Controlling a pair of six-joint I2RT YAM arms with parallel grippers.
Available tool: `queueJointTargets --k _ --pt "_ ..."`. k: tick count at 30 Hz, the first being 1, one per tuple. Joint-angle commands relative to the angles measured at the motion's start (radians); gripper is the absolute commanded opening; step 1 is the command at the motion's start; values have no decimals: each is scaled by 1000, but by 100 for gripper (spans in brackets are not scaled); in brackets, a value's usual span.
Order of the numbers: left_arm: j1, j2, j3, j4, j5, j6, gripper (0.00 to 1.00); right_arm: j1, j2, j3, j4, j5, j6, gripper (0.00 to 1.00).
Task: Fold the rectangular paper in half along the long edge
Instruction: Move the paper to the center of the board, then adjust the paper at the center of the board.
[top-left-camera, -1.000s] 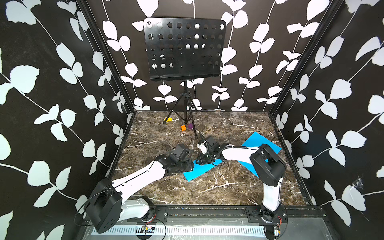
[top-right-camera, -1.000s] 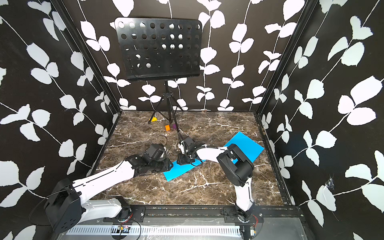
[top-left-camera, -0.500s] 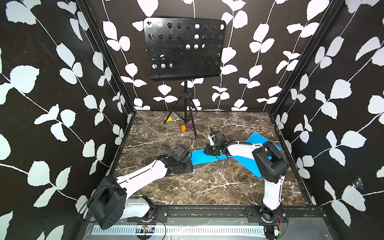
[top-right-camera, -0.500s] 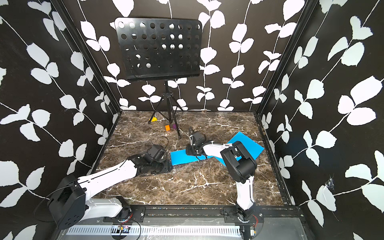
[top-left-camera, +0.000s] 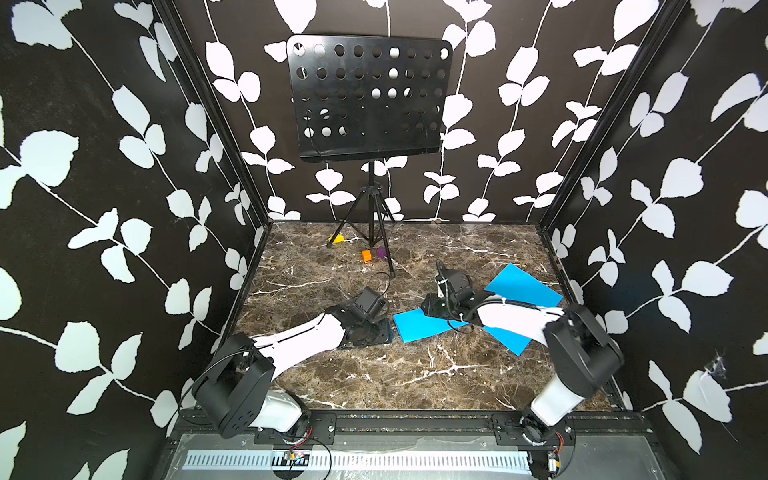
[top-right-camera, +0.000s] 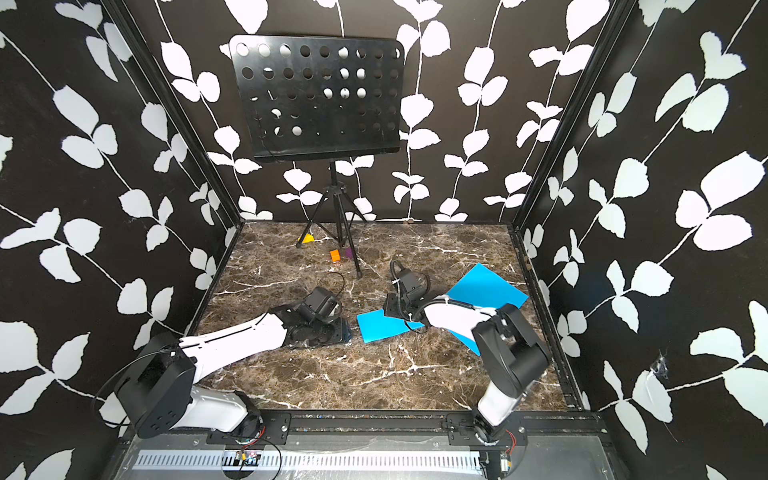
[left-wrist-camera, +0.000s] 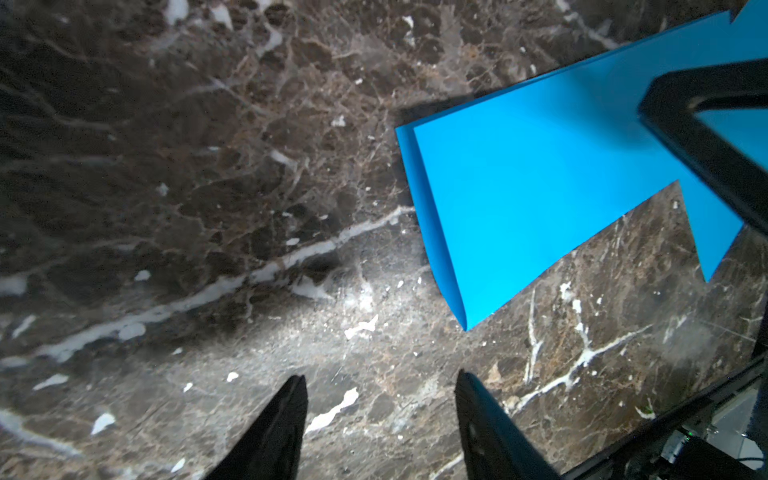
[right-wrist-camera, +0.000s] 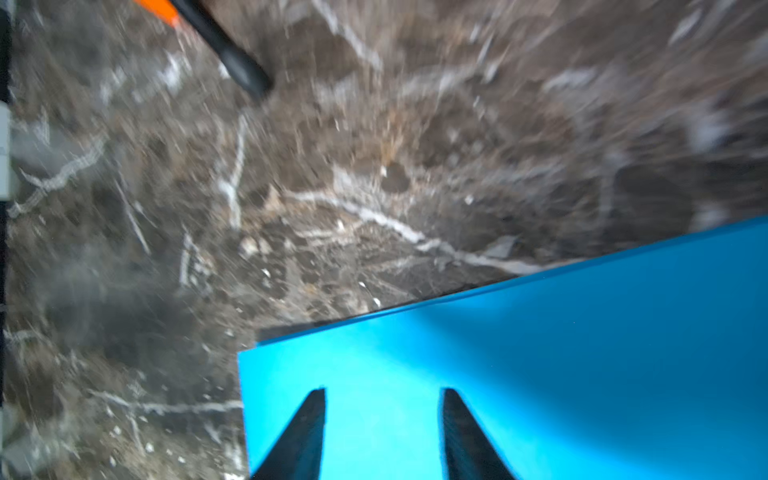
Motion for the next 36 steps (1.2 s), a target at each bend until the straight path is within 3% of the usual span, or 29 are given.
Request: queueJointTargets --k 1,3,5,10,15,20,32,36 --pt "5 -7 23 40 26 7 60 -23 -20 83 -212 150 -230 61" --pt "5 -2 23 42 30 7 60 -59 7 131 -359 179 -279 66" --pt "5 -7 21 37 29 4 60 -71 -2 126 -399 97 -326 65" --pt "6 -49 0 7 -55 -7 60 -19 -105 -4 -350 -112 -307 47" --pt "17 -71 -9 -13 -79 -7 60 92 -81 -75 -288 -177 -229 38" --pt "21 -93 -21 -16 -82 -4 60 146 12 -44 -204 -202 -181 26" --pt "36 -196 -72 -50 -115 -6 60 168 306 223 -107 -283 -217 23" --pt "38 -192 -62 -46 -110 2 60 169 255 273 -116 -266 -241 26"
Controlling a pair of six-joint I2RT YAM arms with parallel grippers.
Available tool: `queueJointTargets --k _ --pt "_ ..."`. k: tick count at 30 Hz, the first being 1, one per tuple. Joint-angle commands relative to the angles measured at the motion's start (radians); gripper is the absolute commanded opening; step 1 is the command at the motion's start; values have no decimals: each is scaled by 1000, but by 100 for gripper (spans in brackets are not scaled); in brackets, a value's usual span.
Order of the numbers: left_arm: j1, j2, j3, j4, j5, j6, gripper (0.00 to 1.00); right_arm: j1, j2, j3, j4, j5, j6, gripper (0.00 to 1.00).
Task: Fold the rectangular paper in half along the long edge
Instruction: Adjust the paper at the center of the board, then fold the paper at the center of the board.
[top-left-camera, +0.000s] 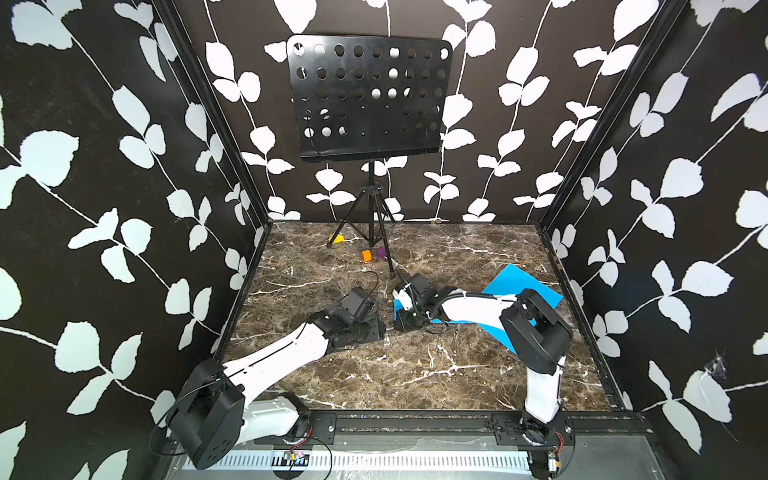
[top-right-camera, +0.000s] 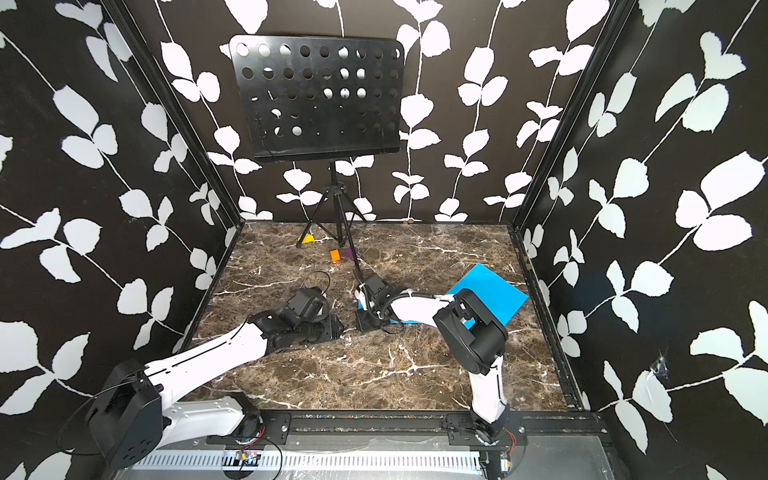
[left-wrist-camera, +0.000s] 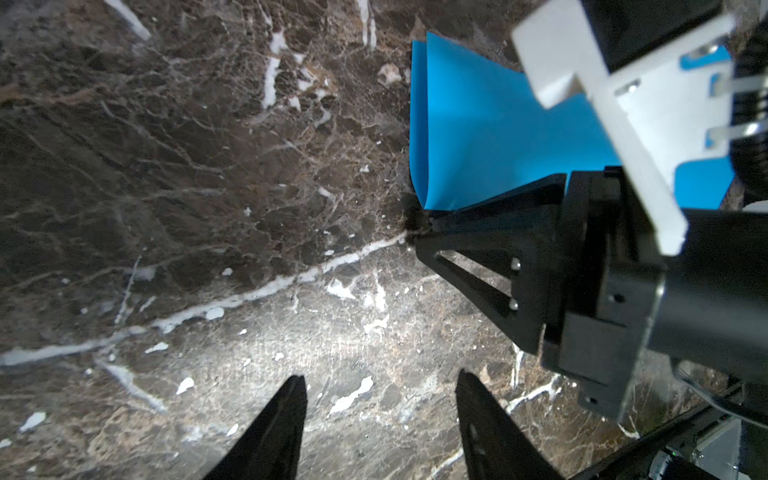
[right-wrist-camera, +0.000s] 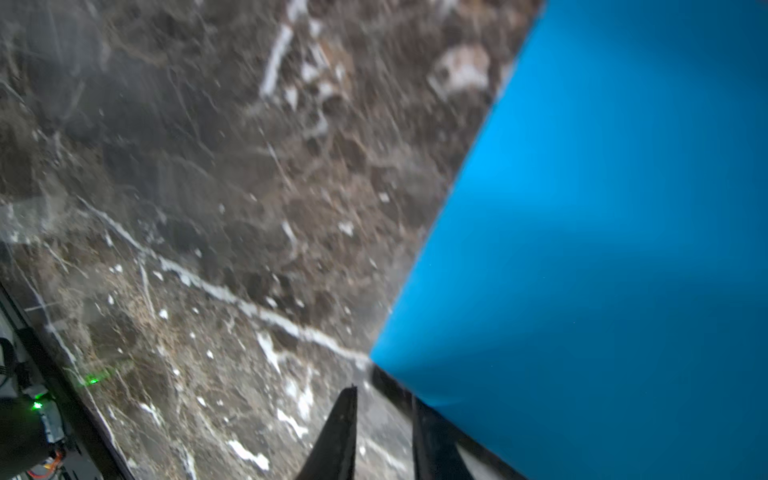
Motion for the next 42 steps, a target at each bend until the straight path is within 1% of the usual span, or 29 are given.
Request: queueJointTargets --k 1,2,3,4,5,6,8,9,11,12,14,19,23,27,30,35,40,42 --pt "5 -11 -6 -10 -8 12 60 6 -84 8 -8 45 -37 29" --pt "5 -5 -6 6 -3 14 60 6 -130 -12 -12 112 -42 32" --pt "5 2 -6 23 5 18 60 3 -178 -39 -18 204 -42 36" --pt "5 10 -3 39 11 20 60 -1 -211 -60 -28 290 -40 42" --pt "5 23 3 47 14 20 60 -12 -243 -76 -57 373 -38 53" --pt "5 38 11 56 21 21 61 -29 -265 -87 -90 456 -33 62" --pt "3 70 23 85 38 29 62 -63 -293 -111 -137 591 -23 73" --pt "2 85 29 99 47 31 63 -88 -299 -116 -164 633 -17 79" --pt "-1 108 37 122 63 32 64 -141 -288 -112 -207 645 -20 89" --pt "-2 118 38 131 69 32 64 -167 -273 -100 -230 639 -28 92" --pt "-4 129 39 145 75 30 65 -200 -231 -69 -270 633 -43 96" --pt "-5 133 32 152 82 28 66 -222 -148 -27 -279 624 -47 97" --pt "-6 121 21 156 86 26 66 -246 -125 -46 -231 564 -20 96" --pt "-7 117 22 162 90 27 67 -253 -101 -60 -223 562 -13 95" --pt "-10 121 25 173 93 29 67 -257 -96 -87 -201 534 0 93" --pt "-15 140 32 189 107 28 67 -269 -89 -131 -173 488 32 87" --pt "-19 151 42 213 125 29 67 -273 -84 -168 -154 447 65 74" --pt "-20 162 50 230 134 28 67 -274 -83 -178 -152 446 74 71"
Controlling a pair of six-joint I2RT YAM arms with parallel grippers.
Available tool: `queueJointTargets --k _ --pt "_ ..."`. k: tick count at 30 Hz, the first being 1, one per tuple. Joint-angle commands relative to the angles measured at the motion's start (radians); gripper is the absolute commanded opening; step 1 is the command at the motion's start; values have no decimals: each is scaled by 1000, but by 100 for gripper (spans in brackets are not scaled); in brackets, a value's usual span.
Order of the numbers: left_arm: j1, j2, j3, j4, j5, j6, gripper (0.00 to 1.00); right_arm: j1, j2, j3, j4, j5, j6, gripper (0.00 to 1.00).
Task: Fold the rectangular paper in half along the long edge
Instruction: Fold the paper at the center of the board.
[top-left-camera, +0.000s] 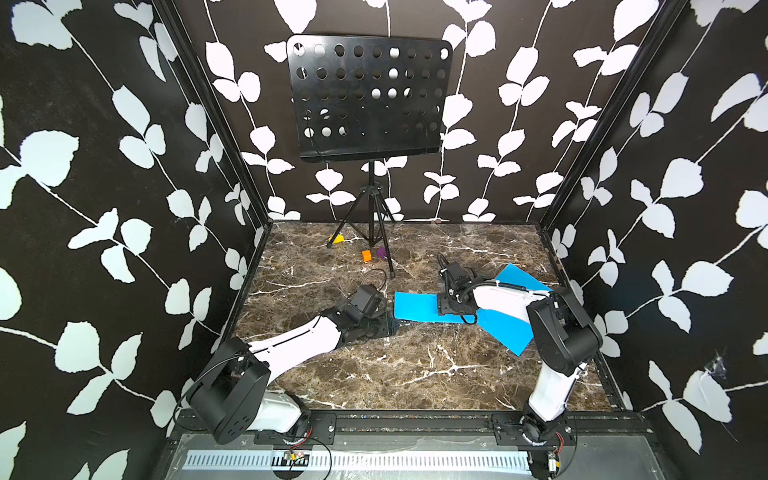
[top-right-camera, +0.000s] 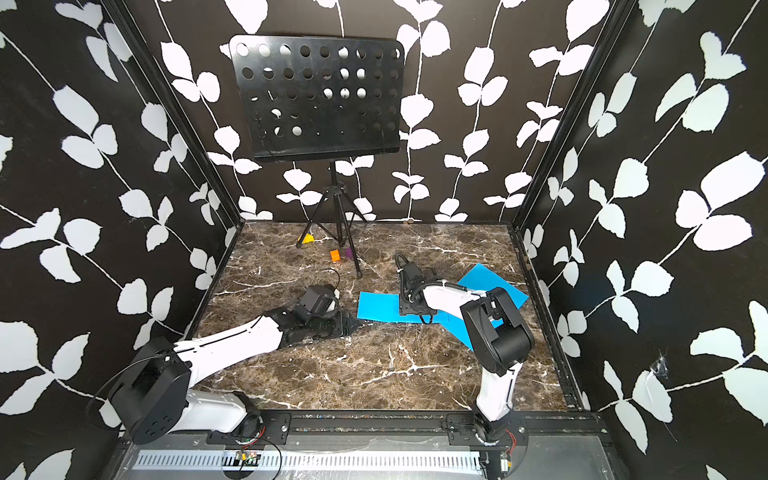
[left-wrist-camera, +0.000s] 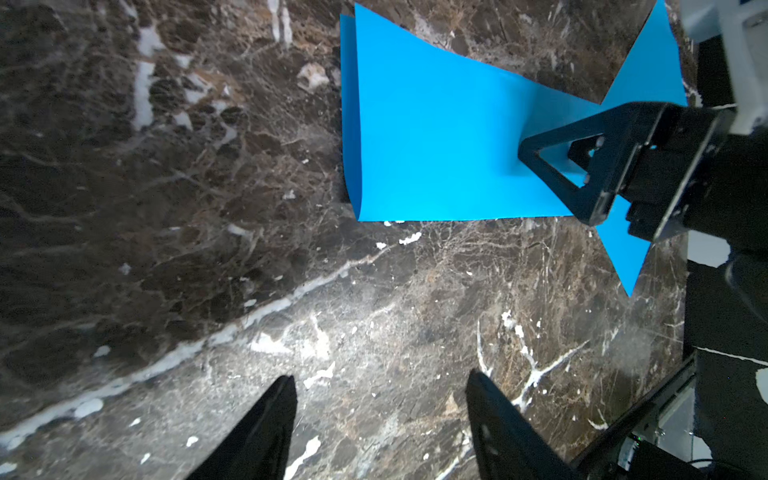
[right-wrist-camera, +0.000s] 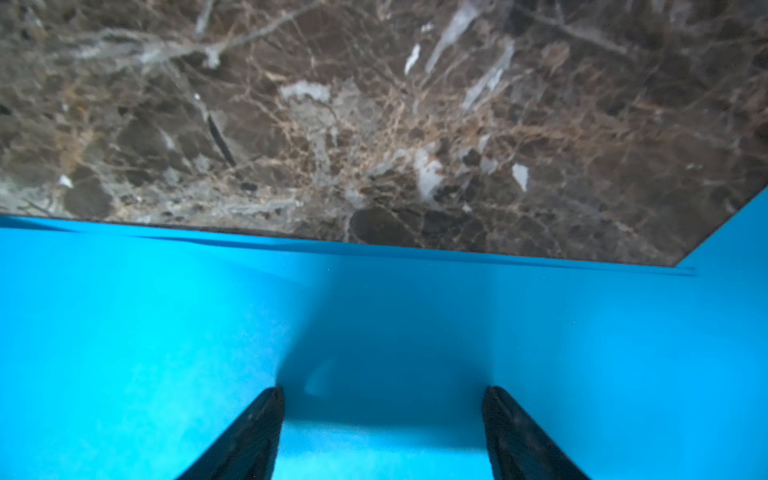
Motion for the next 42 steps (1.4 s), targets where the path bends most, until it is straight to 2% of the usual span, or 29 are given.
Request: queueJointTargets --k 1,9,11,14,16,21,29,35,42 --pt "-7 21 43 43 26 11 67 -7 31 -55 -26 -21 36 70" --pt "-31 158 153 130 96 20 65 -6 33 -85 -18 -13 52 71" --pt "-38 209 196 153 115 22 56 -6 29 -87 -17 -11 51 71" --pt "-47 308 260 194 155 18 32 -6 25 -90 -15 -10 53 71" --pt "-53 380 296 233 194 4 21 -6 28 -89 -14 -11 55 71" --pt "-59 512 363 288 248 -17 8 -7 35 -85 -14 -15 54 71" --pt "-47 574 329 256 228 -20 5 -15 26 -75 -12 -31 58 72" --pt "-23 545 283 176 111 6 5 -15 40 -63 -20 -29 51 72" --pt "-3 528 208 183 95 -3 5 -17 45 -60 -31 -20 39 71"
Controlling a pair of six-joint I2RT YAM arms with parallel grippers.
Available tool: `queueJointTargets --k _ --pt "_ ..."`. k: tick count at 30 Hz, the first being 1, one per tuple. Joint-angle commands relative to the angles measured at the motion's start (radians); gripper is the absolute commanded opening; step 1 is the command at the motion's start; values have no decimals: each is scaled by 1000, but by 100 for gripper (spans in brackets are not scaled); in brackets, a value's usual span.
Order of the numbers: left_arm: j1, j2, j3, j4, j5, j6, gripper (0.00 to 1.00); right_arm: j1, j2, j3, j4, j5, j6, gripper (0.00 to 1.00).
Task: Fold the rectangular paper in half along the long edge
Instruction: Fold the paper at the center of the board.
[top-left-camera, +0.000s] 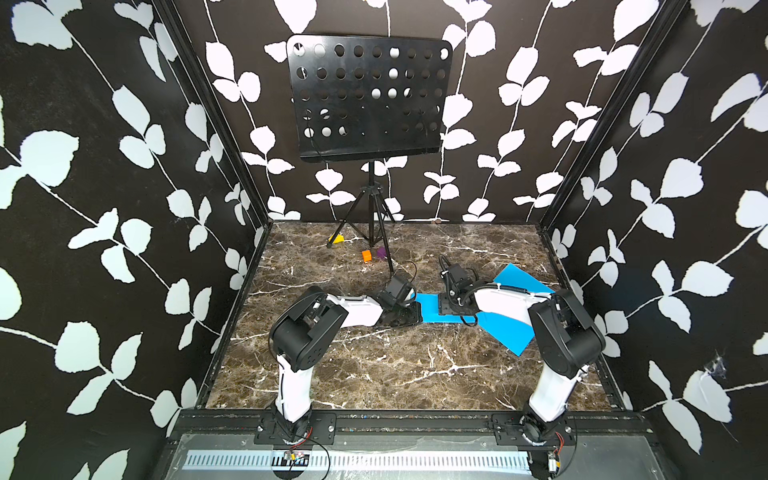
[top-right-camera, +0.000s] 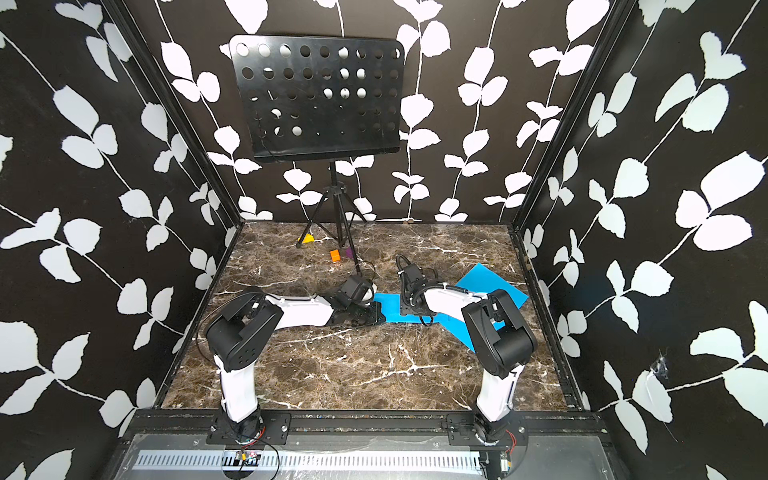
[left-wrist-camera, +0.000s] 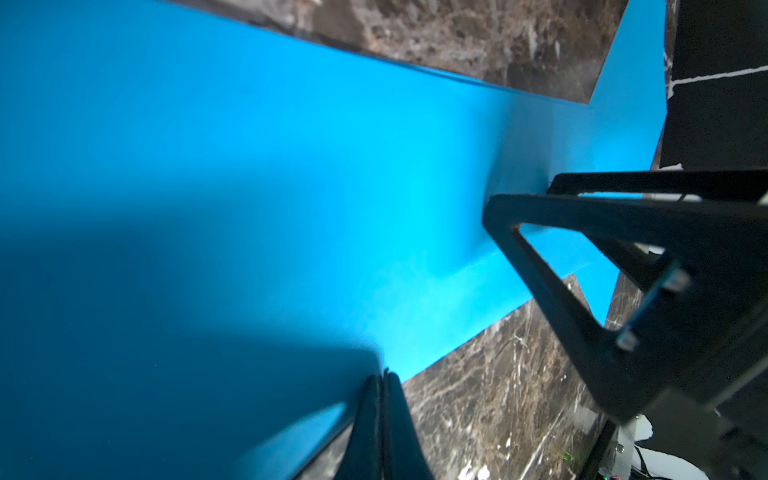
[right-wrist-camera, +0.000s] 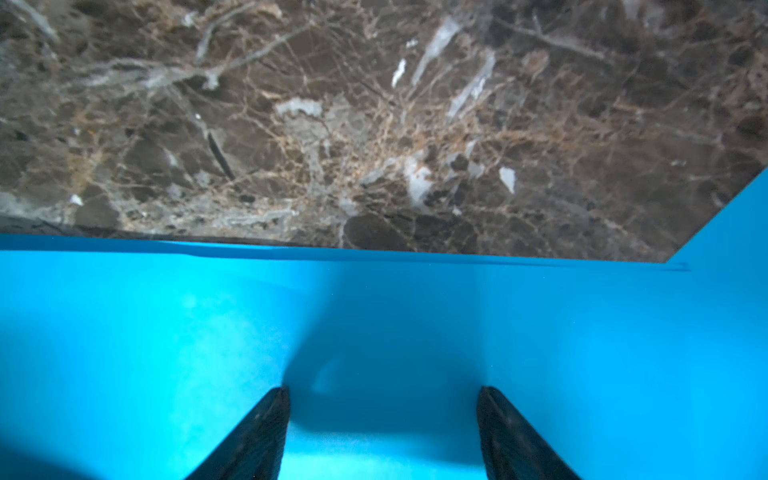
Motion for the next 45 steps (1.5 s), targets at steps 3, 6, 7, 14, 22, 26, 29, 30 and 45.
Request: queueJointTargets --k 3,6,7,14,22,26,29,30,45 --pt "34 -30 -111 -82 -76 6 4 -18 64 -28 -79 -19 8 71" --pt "46 -44 -146 -83 -82 11 4 -19 63 -33 -78 -19 9 71" --pt "75 -49 -158 -82 -85 11 4 -18 62 -34 -78 -19 10 71" --pt "131 -73 -170 -98 -94 45 5 -18 58 -41 -73 -25 6 71" --pt "172 -87 -200 -128 -103 48 5 -17 62 -42 -69 -27 1 71" --pt "202 -92 -236 -121 -104 51 5 -17 64 -43 -65 -31 -3 71" --pt "235 -94 -243 -125 -104 61 5 -19 62 -47 -63 -32 -3 71" --pt "247 -93 -243 -125 -102 66 5 -18 60 -47 -61 -34 -4 71" --pt "136 -285 -142 -199 -141 90 10 -17 63 -39 -56 -50 -11 71"
